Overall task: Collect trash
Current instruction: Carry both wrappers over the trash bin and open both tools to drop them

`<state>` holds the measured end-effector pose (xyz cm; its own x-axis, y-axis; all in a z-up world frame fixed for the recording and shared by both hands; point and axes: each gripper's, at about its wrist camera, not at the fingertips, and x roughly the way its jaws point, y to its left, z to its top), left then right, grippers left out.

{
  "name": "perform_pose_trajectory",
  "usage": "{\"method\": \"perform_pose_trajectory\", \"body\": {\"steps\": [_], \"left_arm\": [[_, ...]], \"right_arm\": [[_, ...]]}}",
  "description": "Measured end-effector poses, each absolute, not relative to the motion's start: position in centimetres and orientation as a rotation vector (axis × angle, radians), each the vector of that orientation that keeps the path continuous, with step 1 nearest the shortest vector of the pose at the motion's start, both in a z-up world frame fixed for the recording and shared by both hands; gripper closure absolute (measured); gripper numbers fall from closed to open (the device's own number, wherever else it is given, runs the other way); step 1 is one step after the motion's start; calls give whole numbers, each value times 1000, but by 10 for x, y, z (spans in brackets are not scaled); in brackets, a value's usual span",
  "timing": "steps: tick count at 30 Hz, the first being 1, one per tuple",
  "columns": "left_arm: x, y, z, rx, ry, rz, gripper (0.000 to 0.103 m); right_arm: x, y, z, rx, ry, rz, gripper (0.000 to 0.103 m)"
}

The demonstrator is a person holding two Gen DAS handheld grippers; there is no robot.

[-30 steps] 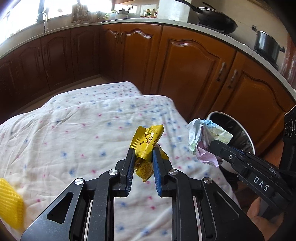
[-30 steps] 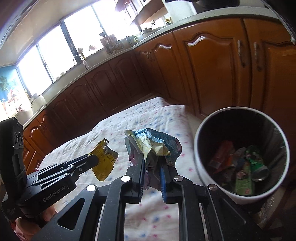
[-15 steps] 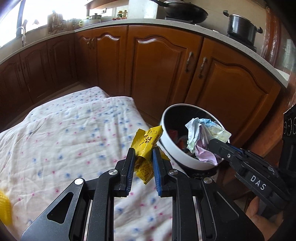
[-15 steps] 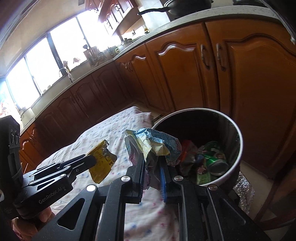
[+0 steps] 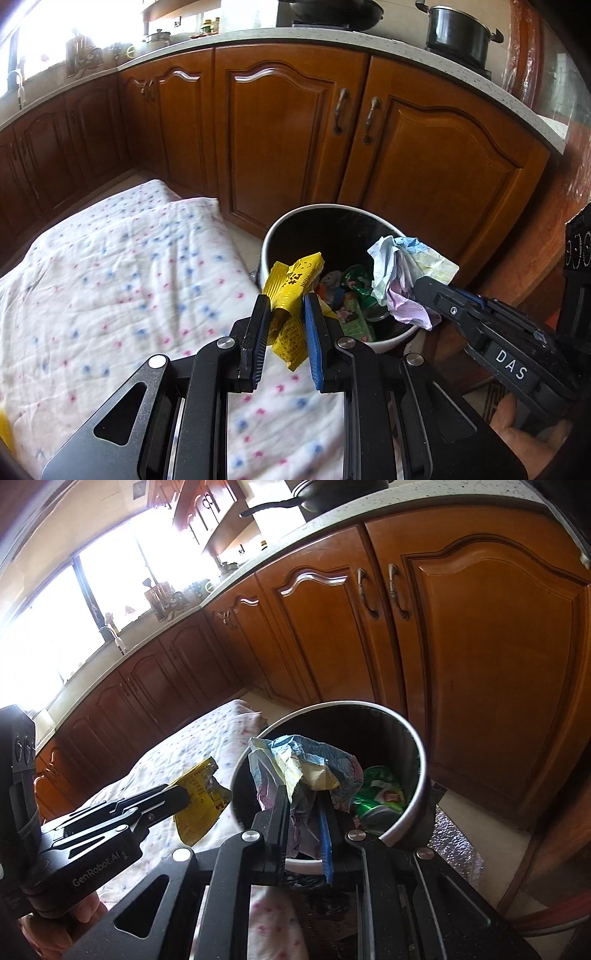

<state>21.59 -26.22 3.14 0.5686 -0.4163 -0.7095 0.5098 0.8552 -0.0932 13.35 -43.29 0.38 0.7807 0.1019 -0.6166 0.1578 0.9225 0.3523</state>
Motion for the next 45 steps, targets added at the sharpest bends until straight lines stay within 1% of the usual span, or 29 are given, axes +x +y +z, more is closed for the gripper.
{"method": "perform_pose_trajectory", "body": {"steps": [12, 34, 37, 42, 45], "left_arm": [[224, -288, 28, 147, 809, -566, 85], [256, -320, 3, 190, 892, -559, 85], [257, -323, -1, 195, 910, -559, 84], [259, -329, -7, 204, 933, -558, 83], [260, -330, -9, 207, 942, -557, 78]], "right_arm": [[141, -446, -4, 404, 703, -50, 88], [175, -455, -21, 386, 820, -63, 88], [177, -456, -24, 388, 832, -64, 87], [182, -459, -27, 395, 846, -63, 84], [184, -460, -28, 409, 851, -60, 80]]}}
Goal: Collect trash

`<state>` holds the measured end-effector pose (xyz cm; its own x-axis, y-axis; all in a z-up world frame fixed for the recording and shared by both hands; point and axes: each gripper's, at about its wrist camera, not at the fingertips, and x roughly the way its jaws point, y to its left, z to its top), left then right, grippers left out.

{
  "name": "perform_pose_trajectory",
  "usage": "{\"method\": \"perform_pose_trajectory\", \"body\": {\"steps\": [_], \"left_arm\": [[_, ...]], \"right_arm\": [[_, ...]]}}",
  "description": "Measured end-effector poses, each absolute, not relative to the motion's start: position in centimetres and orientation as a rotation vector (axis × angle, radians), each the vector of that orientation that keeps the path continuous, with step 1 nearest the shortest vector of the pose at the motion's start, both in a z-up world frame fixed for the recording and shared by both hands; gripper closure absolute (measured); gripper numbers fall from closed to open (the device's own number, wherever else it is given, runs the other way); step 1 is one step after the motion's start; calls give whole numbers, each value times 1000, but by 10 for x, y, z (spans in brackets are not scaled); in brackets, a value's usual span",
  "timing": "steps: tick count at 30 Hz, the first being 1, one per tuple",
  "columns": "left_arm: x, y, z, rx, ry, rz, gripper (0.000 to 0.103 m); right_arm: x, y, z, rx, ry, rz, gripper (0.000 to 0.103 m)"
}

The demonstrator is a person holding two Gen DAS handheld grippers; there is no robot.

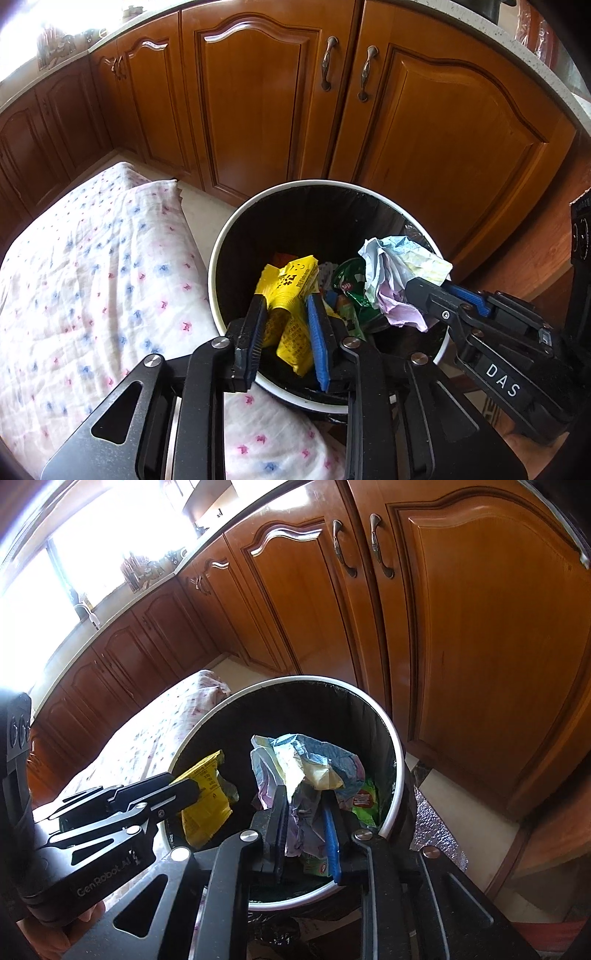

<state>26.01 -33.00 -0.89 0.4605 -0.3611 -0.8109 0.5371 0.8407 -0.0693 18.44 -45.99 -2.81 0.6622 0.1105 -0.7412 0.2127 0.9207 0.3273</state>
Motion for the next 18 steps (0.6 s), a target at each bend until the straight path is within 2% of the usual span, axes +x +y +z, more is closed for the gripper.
{"method": "perform_pose_trajectory", "body": {"steps": [3, 8, 11, 16, 18], "left_arm": [[262, -331, -8, 203, 948, -564, 75], [260, -326, -4, 203, 940, -558, 62], [256, -319, 0, 193, 930, -555, 61], [249, -305, 7, 177, 919, -544, 59], [244, -297, 9, 170, 914, -541, 58]], "right_arm": [[183, -461, -28, 416, 846, -60, 75], [176, -462, -24, 435, 830, -59, 69], [172, -460, -20, 438, 820, -53, 61], [161, -455, -13, 444, 791, -49, 59], [154, -451, -10, 452, 770, -41, 54]]}}
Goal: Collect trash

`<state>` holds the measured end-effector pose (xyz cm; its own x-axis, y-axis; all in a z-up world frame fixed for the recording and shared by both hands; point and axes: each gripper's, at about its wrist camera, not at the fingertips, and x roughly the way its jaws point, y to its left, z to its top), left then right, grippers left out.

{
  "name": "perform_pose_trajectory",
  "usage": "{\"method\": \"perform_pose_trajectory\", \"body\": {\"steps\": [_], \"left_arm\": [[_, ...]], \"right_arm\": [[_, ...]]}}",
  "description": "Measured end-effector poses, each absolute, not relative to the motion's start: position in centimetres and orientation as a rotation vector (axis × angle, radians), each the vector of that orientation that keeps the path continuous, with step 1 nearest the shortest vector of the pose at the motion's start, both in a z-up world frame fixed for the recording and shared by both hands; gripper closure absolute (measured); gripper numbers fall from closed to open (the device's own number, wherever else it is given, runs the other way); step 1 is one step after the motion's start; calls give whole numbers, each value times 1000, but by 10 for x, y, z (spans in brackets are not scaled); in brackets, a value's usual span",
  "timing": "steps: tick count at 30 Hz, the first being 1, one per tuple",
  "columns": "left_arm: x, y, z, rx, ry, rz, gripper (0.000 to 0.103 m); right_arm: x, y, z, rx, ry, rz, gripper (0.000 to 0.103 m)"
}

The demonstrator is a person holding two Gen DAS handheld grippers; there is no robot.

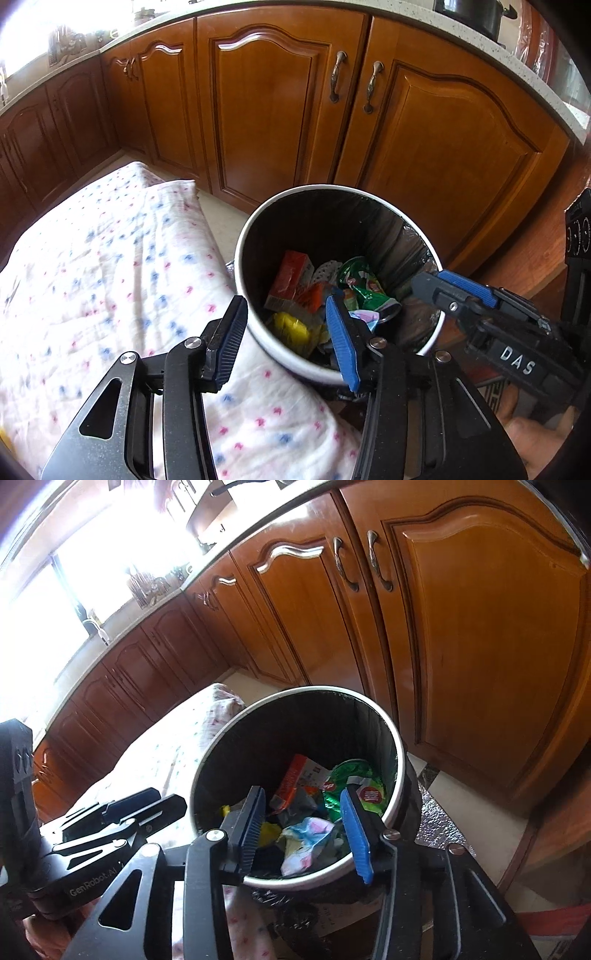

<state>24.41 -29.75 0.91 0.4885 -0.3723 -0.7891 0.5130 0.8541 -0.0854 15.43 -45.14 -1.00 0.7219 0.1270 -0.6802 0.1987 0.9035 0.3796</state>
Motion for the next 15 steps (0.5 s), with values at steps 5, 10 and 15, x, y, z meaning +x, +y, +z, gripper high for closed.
{"method": "perform_pose_trajectory", "body": {"steps": [5, 10, 15], "left_arm": [[231, -274, 12, 141, 902, -523, 55], [211, -243, 13, 99, 883, -495, 55], [196, -216, 14, 40, 877, -471, 52]], "right_arm": [[133, -441, -6, 483, 718, -37, 46], [108, -424, -2, 501, 650, -37, 33], [84, -401, 1, 498, 579, -41, 25]]}}
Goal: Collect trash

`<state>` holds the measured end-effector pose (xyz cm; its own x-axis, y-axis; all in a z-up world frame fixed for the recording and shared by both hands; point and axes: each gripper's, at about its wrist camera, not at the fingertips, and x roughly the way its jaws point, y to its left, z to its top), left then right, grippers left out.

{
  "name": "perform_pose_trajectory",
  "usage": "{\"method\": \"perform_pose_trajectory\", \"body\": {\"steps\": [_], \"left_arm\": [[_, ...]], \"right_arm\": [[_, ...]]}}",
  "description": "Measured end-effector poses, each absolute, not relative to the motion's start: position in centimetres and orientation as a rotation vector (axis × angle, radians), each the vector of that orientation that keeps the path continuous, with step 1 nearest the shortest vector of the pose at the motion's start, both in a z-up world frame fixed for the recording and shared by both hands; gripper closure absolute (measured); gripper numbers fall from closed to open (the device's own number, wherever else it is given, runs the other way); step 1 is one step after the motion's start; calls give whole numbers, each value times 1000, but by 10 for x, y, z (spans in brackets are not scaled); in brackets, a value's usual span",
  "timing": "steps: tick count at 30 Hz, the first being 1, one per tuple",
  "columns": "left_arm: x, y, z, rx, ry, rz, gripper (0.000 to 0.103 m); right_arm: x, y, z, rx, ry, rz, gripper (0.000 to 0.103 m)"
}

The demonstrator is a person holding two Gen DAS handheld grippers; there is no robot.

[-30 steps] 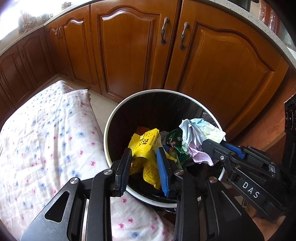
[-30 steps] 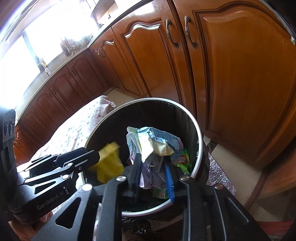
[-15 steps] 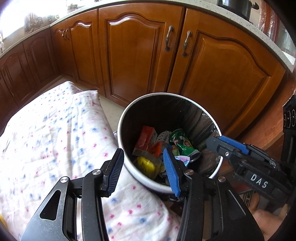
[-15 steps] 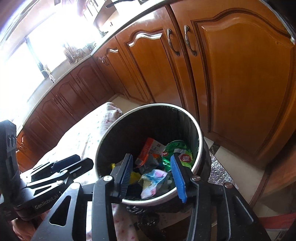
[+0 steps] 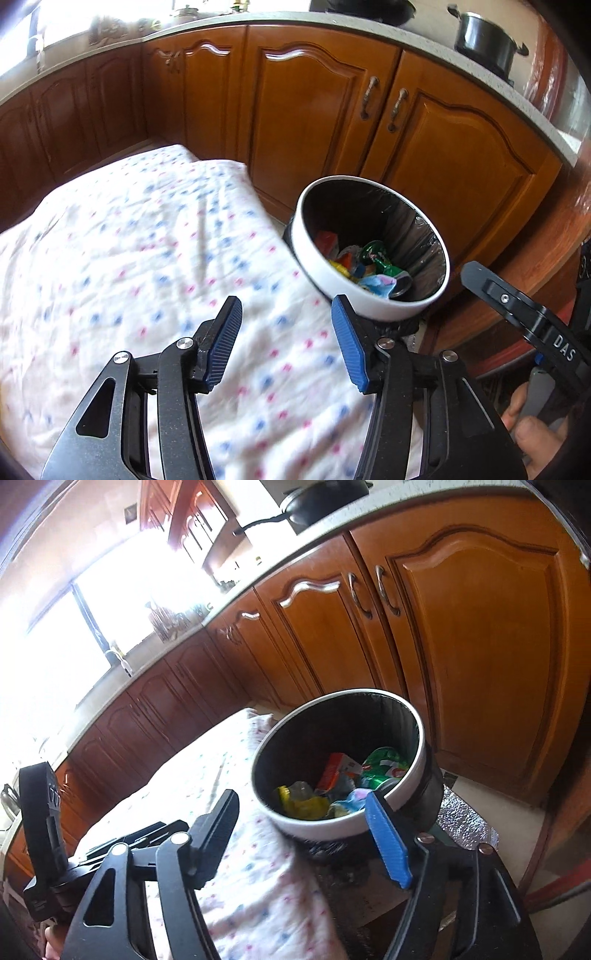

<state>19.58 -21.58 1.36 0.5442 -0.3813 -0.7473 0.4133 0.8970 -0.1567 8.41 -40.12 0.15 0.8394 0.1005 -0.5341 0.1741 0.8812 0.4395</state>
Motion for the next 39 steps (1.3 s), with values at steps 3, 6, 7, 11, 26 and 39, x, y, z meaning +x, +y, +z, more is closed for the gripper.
{"method": "perform_pose_trajectory", "body": {"steps": [3, 6, 7, 11, 26, 39], "left_arm": [[184, -200, 15, 17, 856, -452, 52], [167, -183, 18, 6, 816, -437, 50], [162, -177, 20, 4, 800, -431, 46], [143, -158, 24, -1, 737, -408, 41], [84, -88, 49, -61, 473, -288, 0], [52, -71, 22, -7, 439, -208, 0]], "right_arm": [[73, -389, 3, 488, 534, -42, 18], [61, -374, 3, 472, 487, -46, 15], [57, -370, 2, 467, 475, -48, 15], [45, -356, 3, 432, 443, -64, 11], [2, -309, 33, 194, 271, -121, 0], [-23, -291, -2, 186, 265, -87, 0]]}}
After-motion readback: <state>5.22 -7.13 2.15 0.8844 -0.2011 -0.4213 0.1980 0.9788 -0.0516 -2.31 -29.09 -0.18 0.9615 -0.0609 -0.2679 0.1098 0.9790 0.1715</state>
